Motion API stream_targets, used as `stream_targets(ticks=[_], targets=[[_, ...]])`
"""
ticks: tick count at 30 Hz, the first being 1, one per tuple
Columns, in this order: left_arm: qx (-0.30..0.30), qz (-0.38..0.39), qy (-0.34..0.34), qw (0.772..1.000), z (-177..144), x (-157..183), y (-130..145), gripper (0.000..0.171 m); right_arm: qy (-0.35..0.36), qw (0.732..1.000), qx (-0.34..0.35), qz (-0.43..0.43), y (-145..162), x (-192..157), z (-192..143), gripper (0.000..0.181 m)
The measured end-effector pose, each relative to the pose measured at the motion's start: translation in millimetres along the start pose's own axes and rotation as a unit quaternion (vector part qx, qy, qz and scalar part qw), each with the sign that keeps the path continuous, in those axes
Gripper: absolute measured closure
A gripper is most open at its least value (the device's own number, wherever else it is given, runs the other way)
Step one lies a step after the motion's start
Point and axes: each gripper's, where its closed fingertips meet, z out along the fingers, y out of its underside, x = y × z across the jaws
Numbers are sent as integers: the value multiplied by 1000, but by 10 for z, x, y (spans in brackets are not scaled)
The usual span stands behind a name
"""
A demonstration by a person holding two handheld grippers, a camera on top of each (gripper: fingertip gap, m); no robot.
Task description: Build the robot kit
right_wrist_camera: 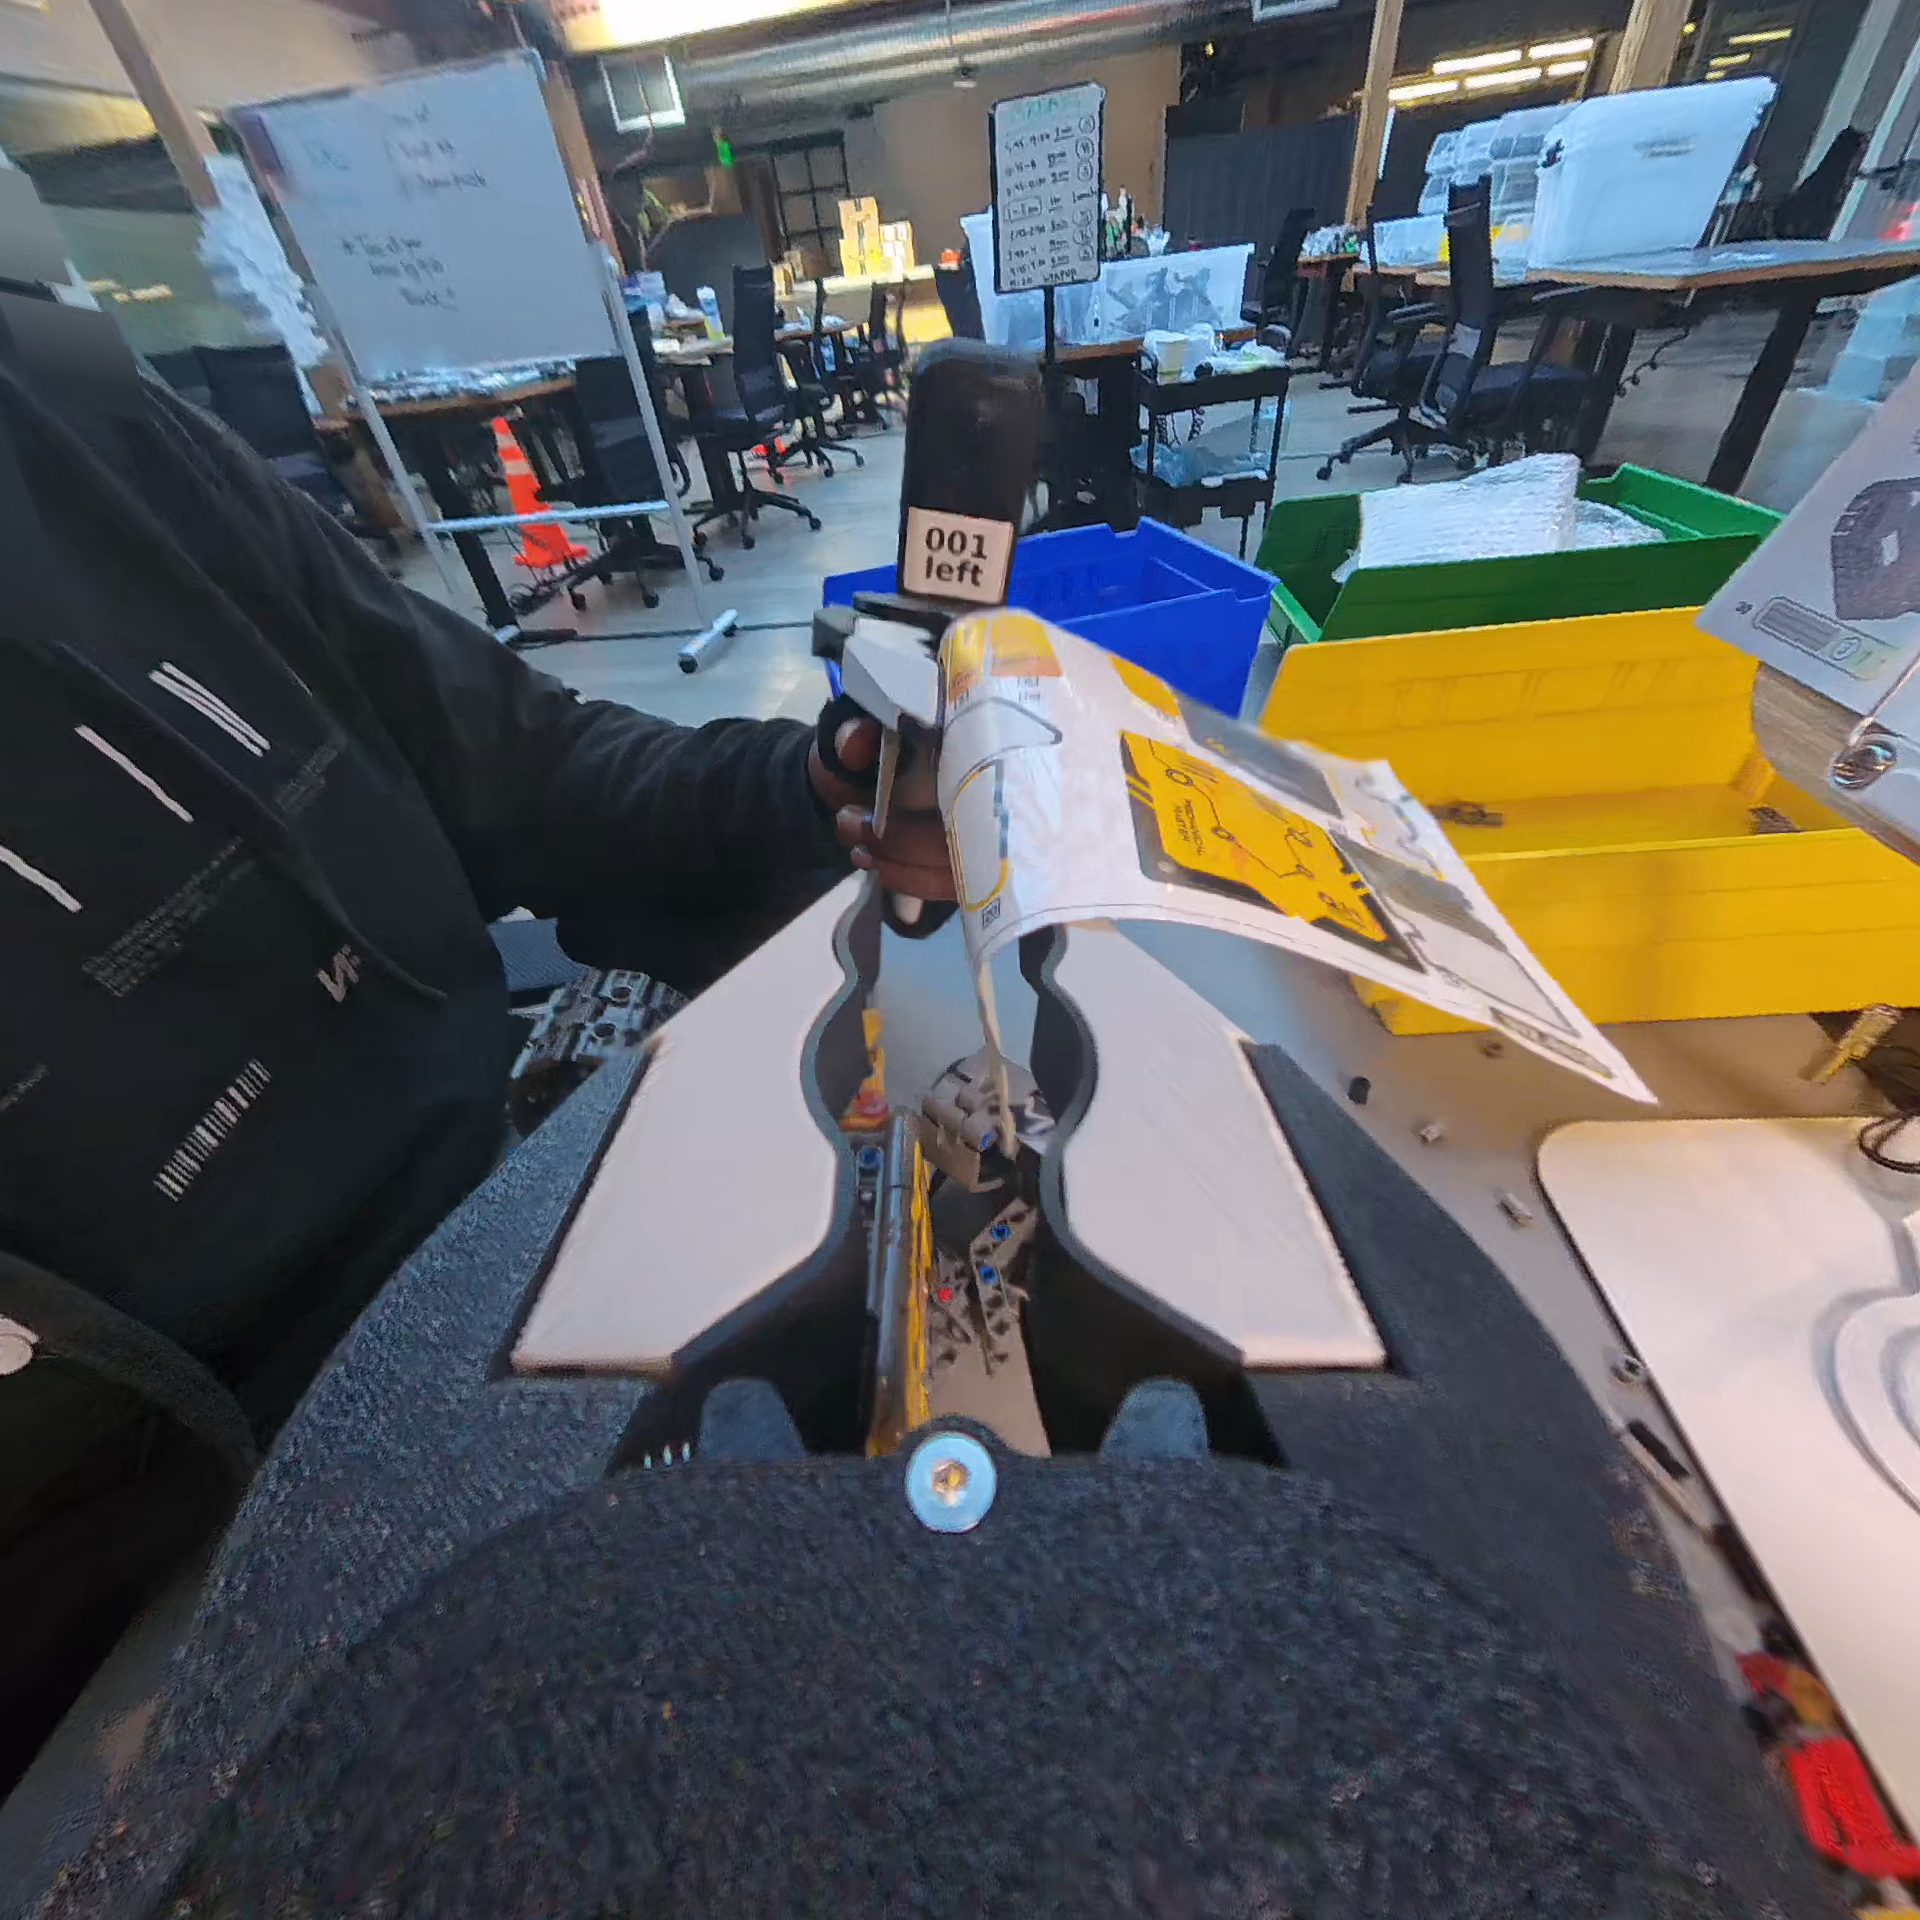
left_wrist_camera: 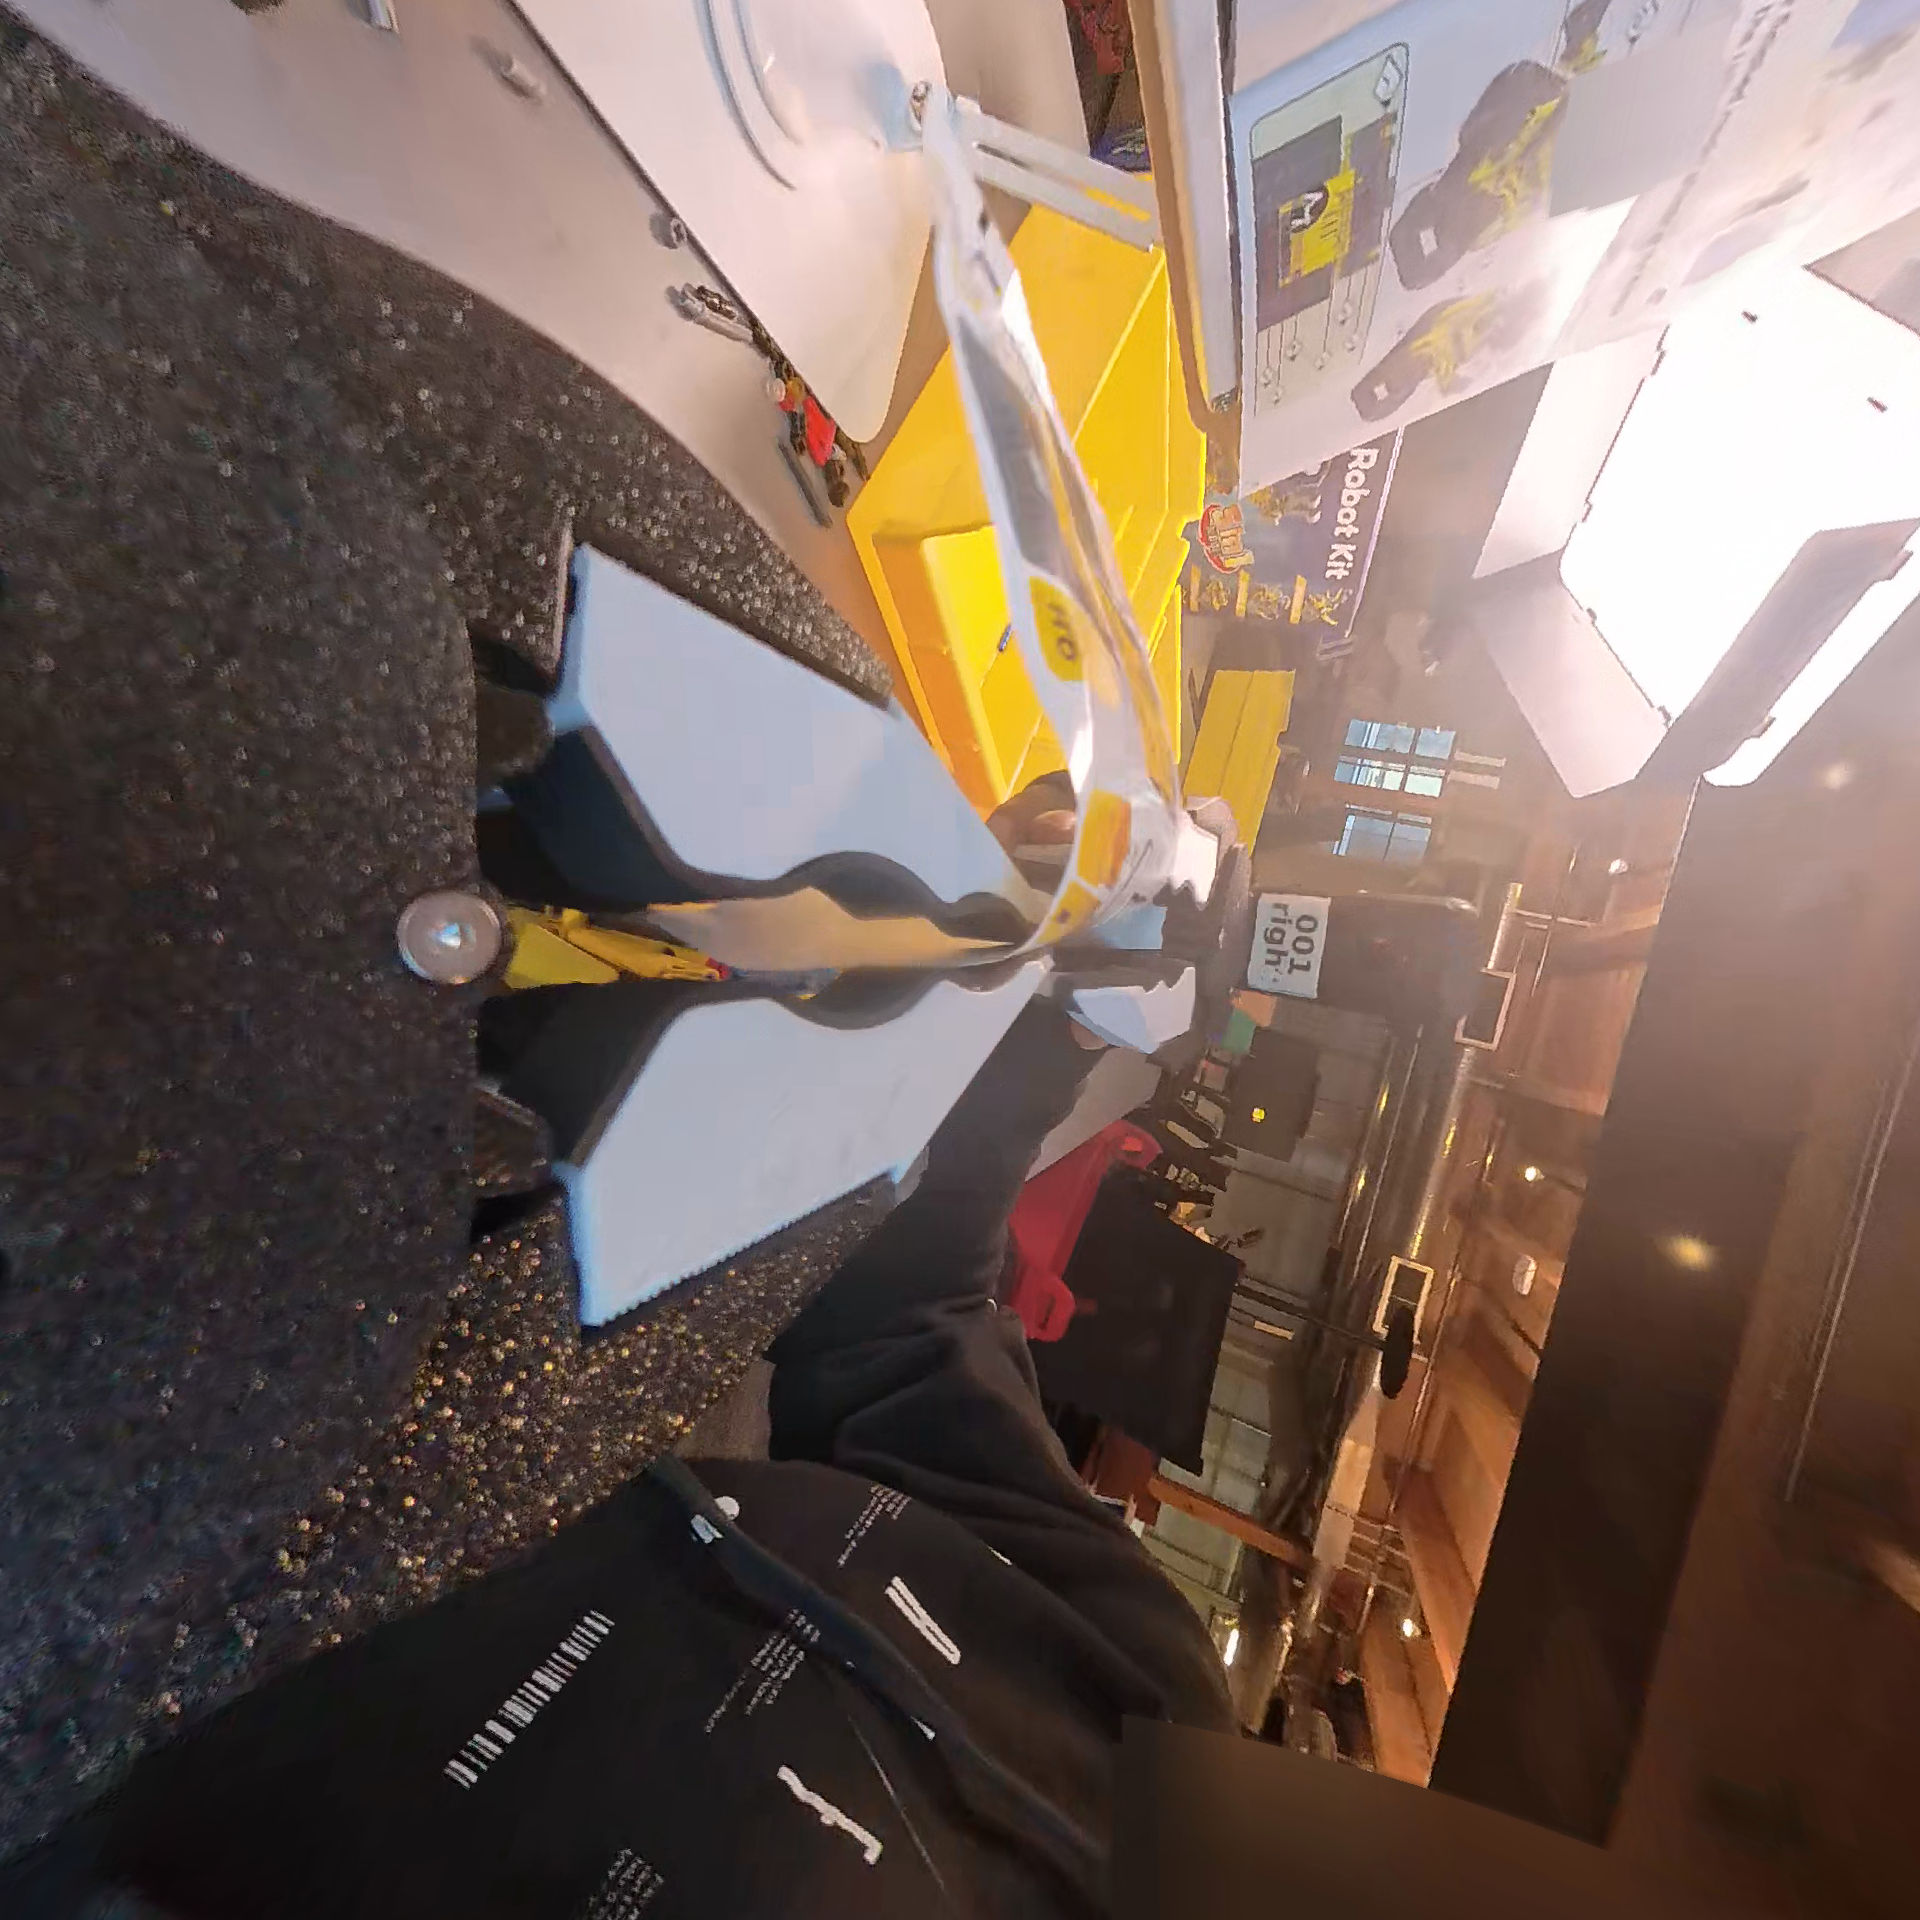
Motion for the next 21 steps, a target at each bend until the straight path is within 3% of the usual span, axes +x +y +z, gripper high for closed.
stream_targets(ticks=[4, 6, 8, 10, 14, 21], targets=[[-28, 23, -2, 999, 20, 9, 108, 171, -9, 998, 47, 34, -134, 2, 14, 157], [-42, 35, -6, 999, 33, 7, 155, 171, -7, 998, 52, 28, -144, 4, 15, 180], [-47, 37, -6, 998, 31, 9, 173, 171, -10, 999, 50, 10, -140, -23, 10, 181], [-38, 30, 4, 999, 10, 28, 144, 169, -16, 999, 43, -1, -126, -56, -3, 181], [15, -19, 28, 999, -54, 54, -52, 148, -11, 1000, 9, -20, -20, -51, -12, 181], [29, -31, -16, 999, -105, -98, -107, 171, -8, 1000, -14, -6, 89, -15, 49, 181]])
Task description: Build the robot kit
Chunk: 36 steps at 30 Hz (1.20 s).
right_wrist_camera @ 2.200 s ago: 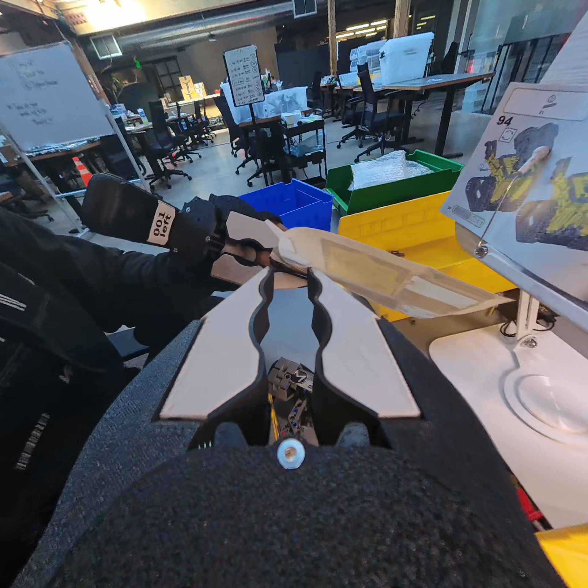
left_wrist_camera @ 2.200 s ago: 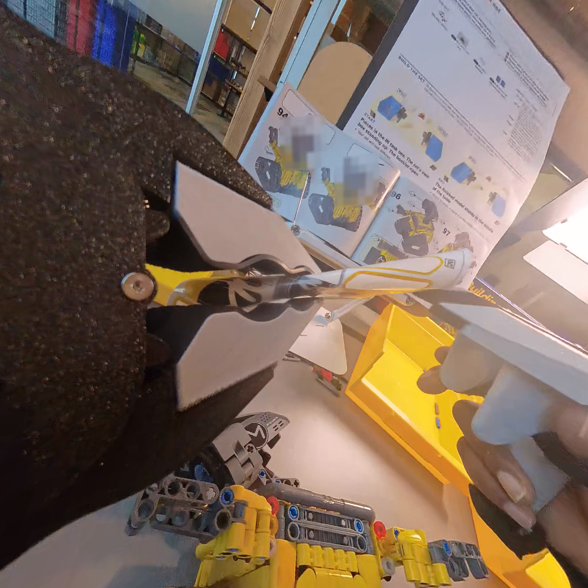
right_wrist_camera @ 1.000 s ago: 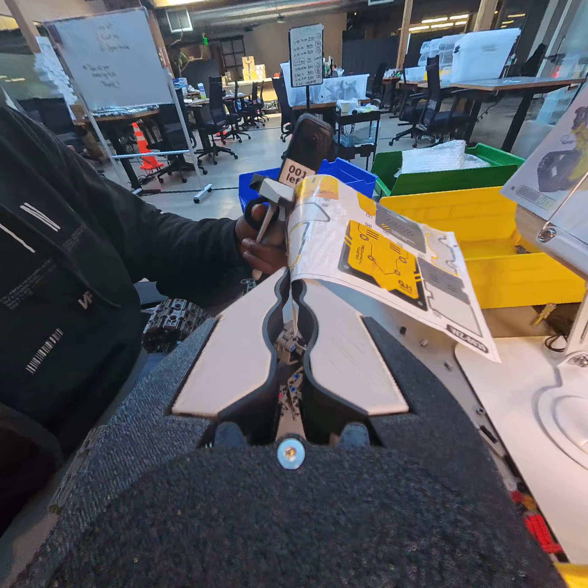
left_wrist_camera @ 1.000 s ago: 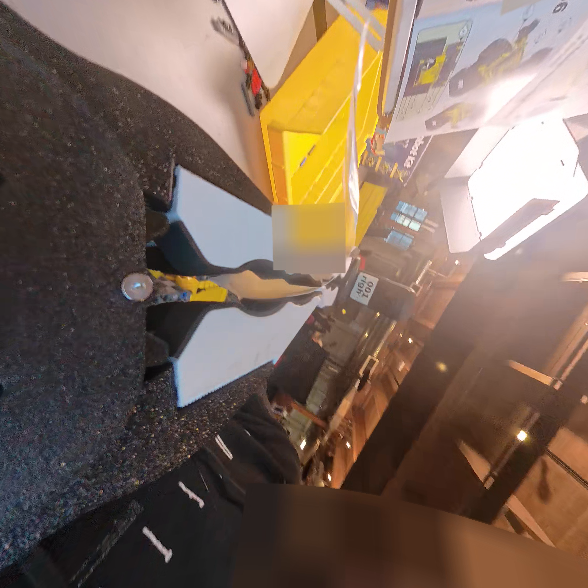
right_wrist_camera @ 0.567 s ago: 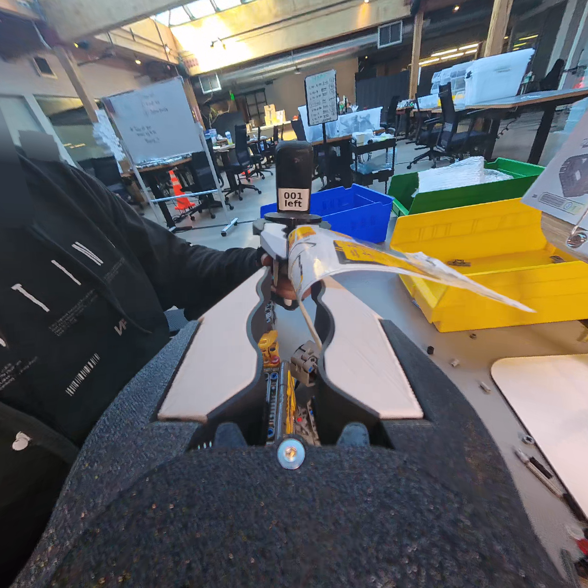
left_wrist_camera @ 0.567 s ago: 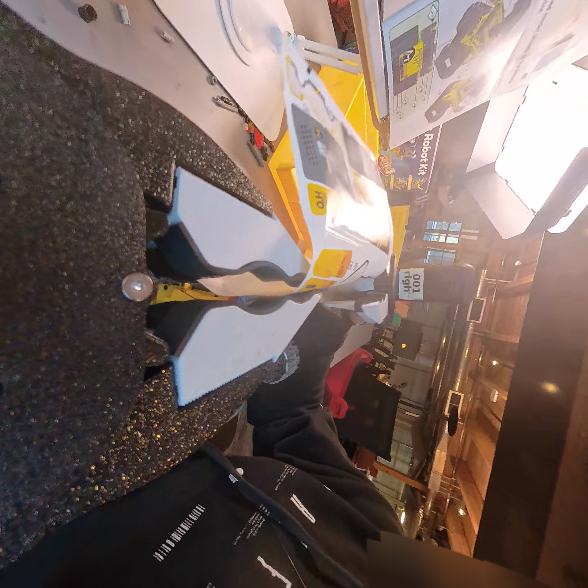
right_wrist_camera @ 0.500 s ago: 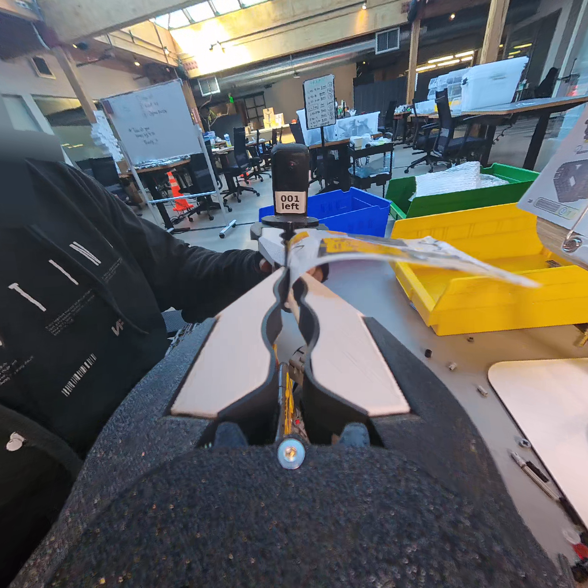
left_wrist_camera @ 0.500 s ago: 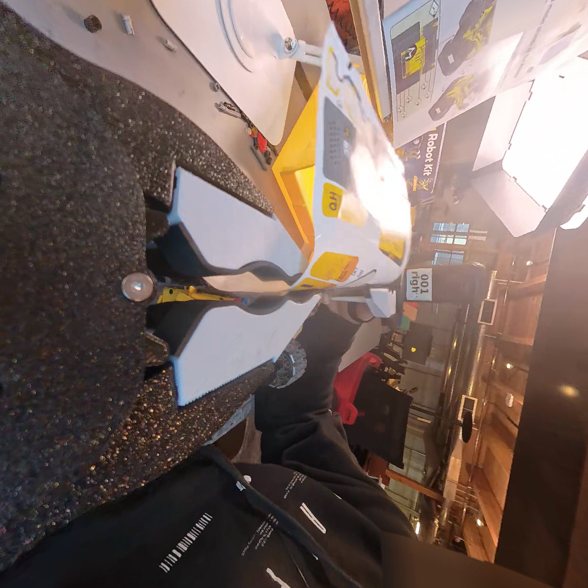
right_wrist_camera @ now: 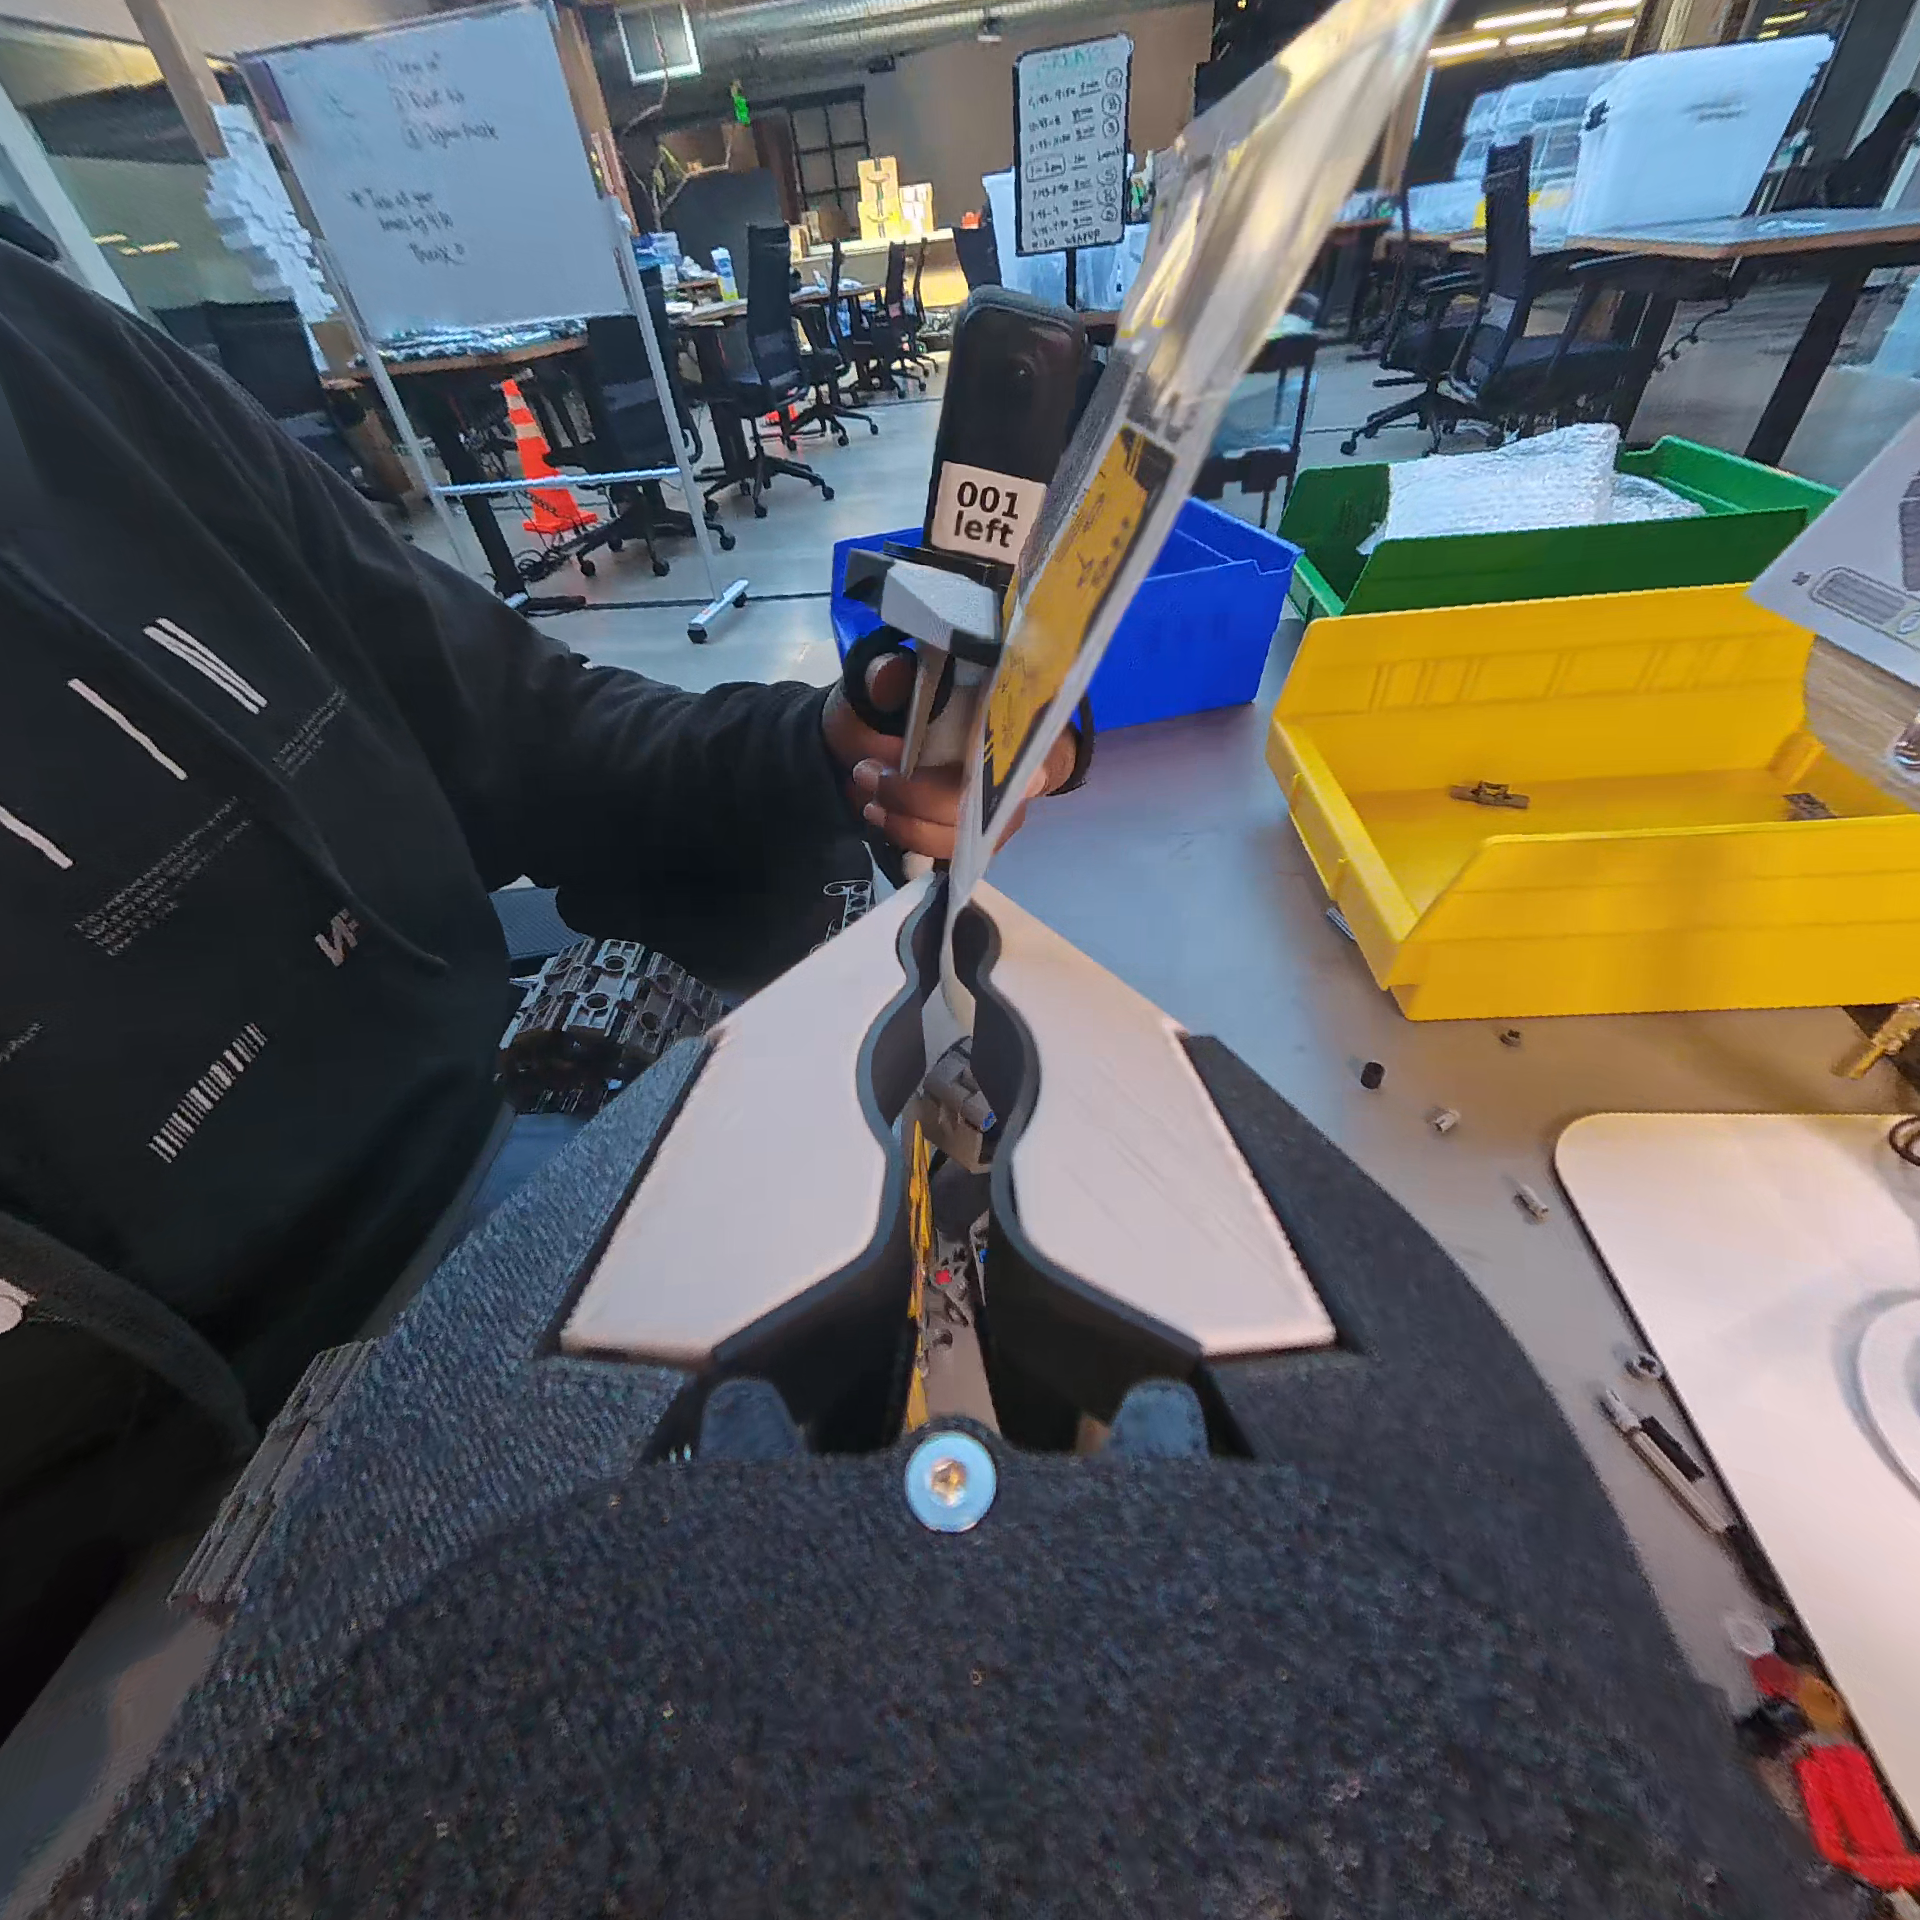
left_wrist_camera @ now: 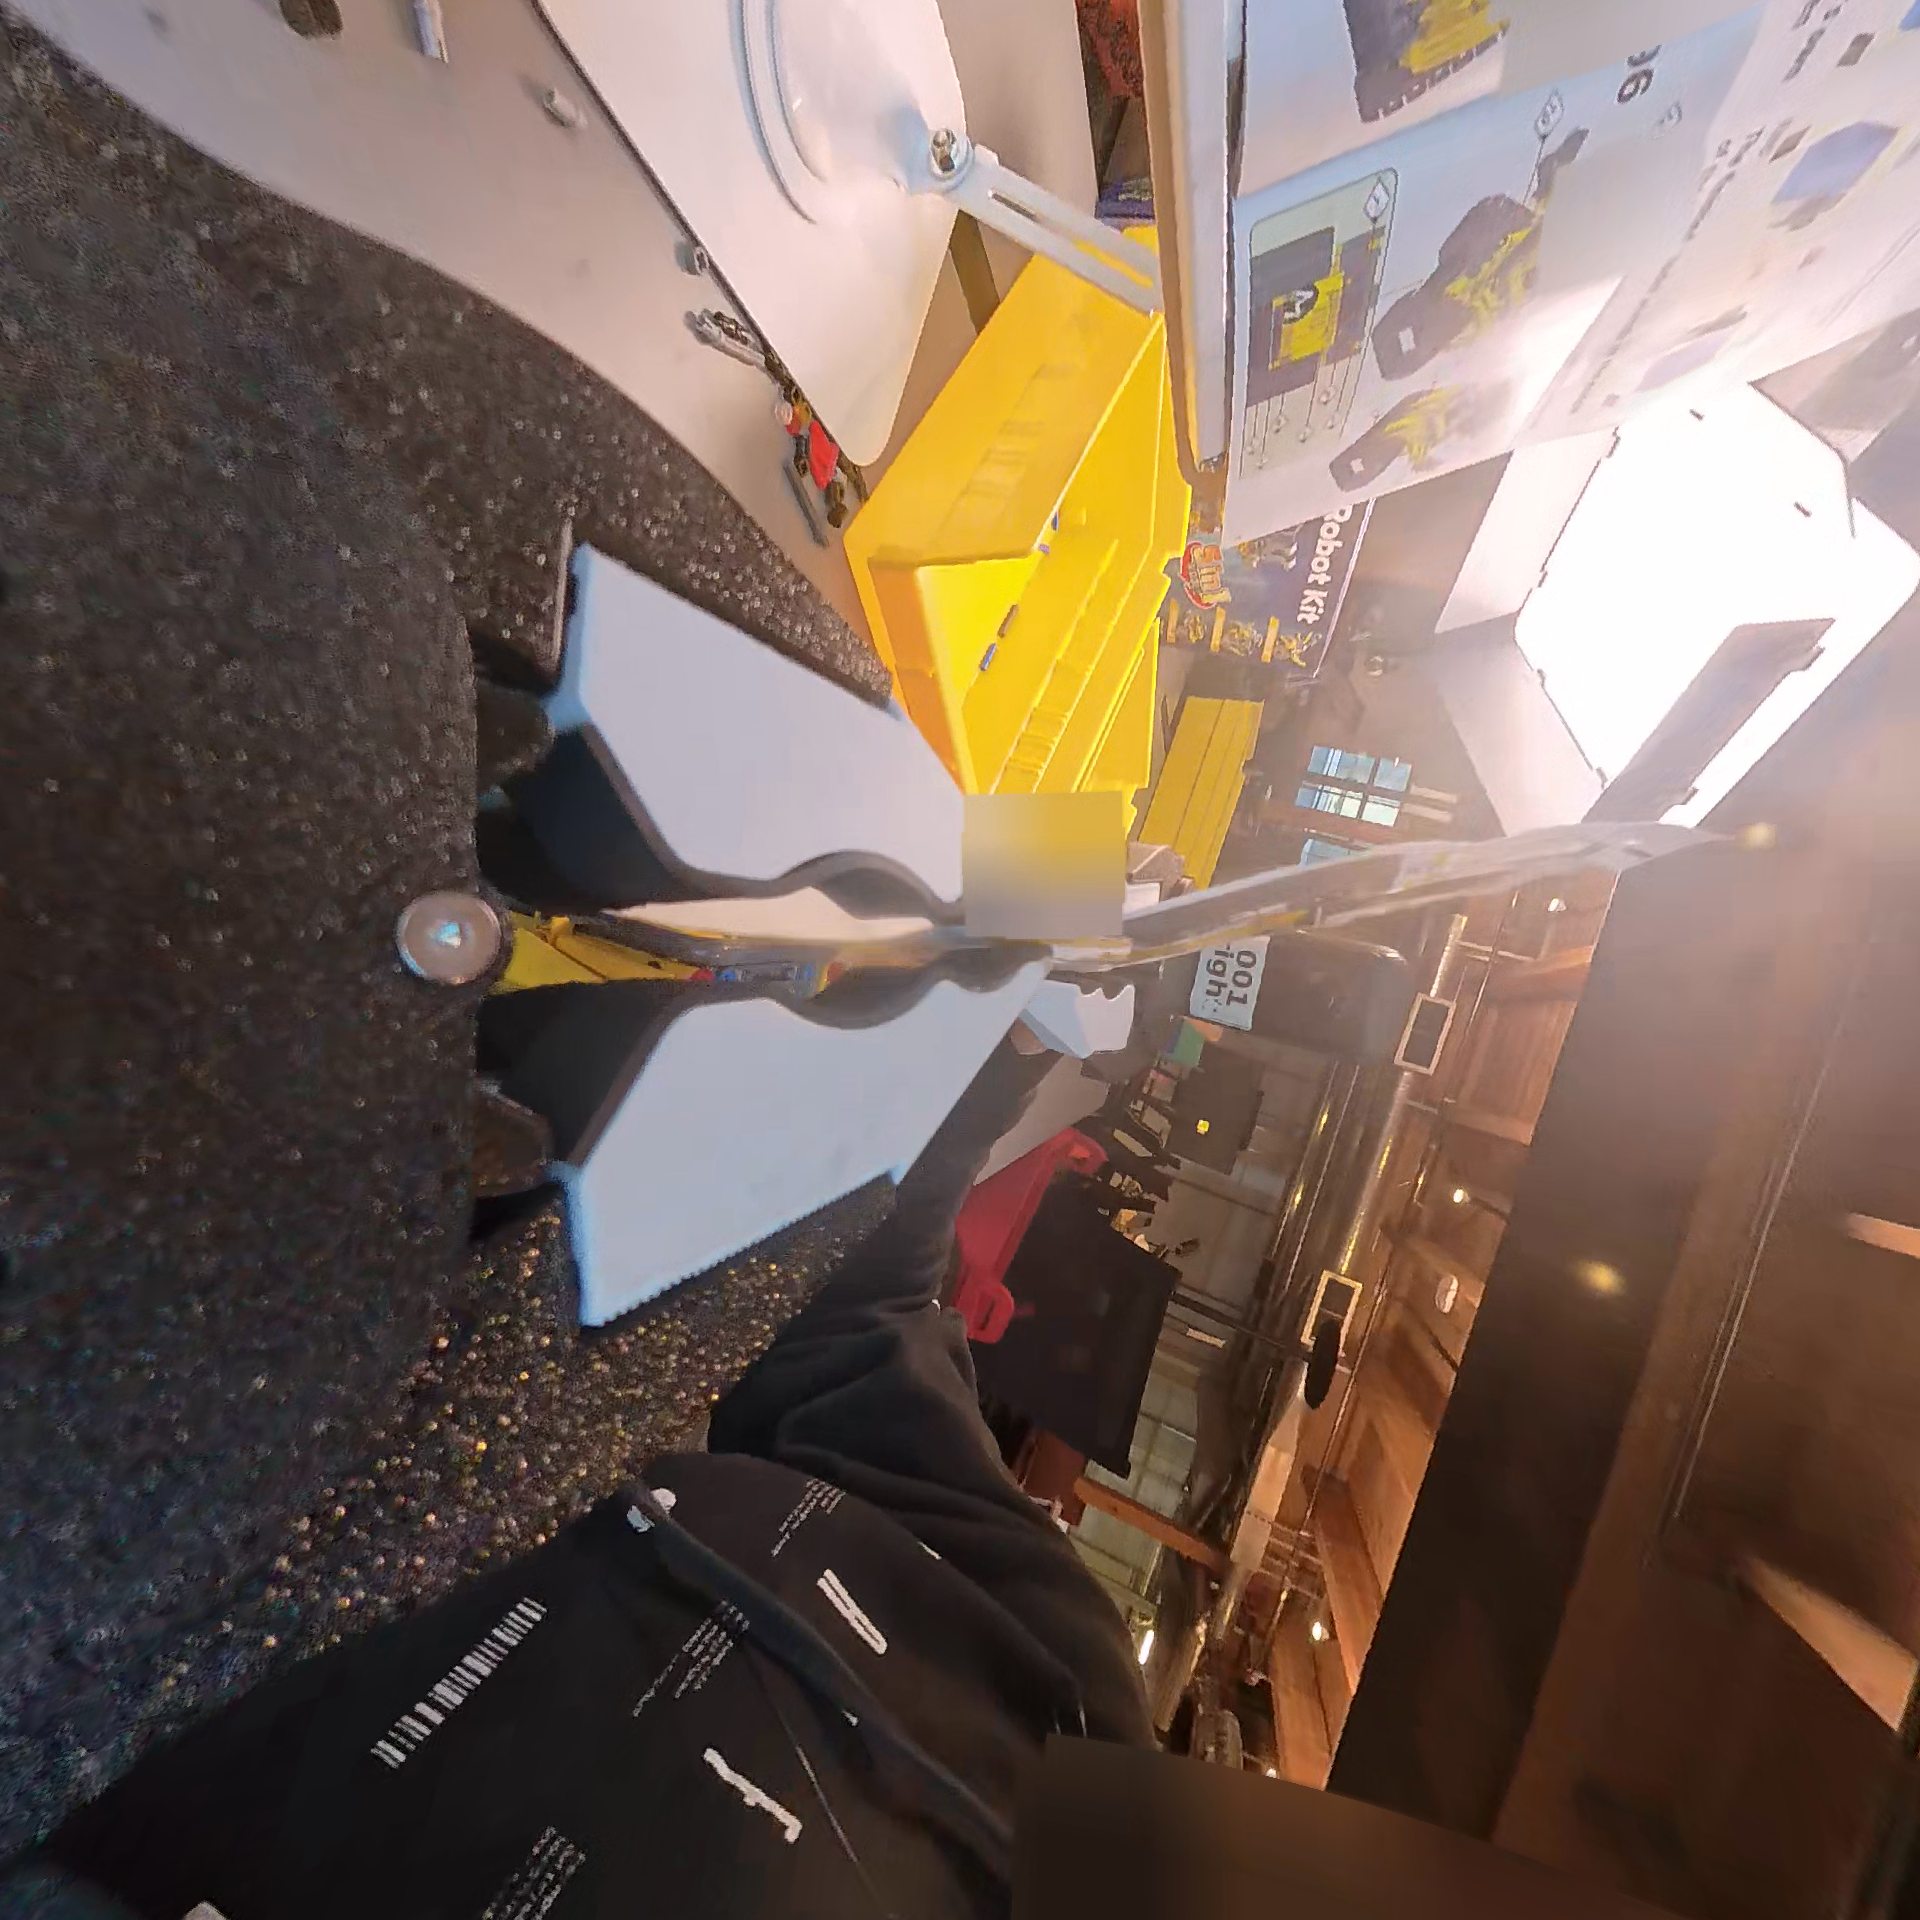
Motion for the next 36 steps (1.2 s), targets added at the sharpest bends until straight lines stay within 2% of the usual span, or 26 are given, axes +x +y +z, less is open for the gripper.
stream_targets(ticks=[9, 11, 15, 19, 24, 29, 36], targets=[[16, -57, -14, 998, -50, -162, 1, 171, 13, 999, 22, 46, -56, 96, -23, 181], [27, -72, -11, 997, -80, -186, -27, 171, 19, 996, 35, 74, -76, 158, -59, 181], [33, -106, 5, 994, -99, -215, -5, 158, 23, 983, 94, 156, -199, 301, -166, 181], [7, -92, 6, 996, -32, -178, 94, 160, 30, 973, 116, 196, -194, 405, -225, 181], [2, -90, -10, 996, -31, -222, 122, 170, 36, 967, 127, 219, -189, 465, -230, 181], [-13, -96, 6, 995, -1, -182, 186, 163, 46, 955, 153, 249, -233, 535, -267, 181], [-25, -76, 13, 997, 36, -120, 224, 171, 78, 938, 185, 281, -257, 693, -384, 181]])
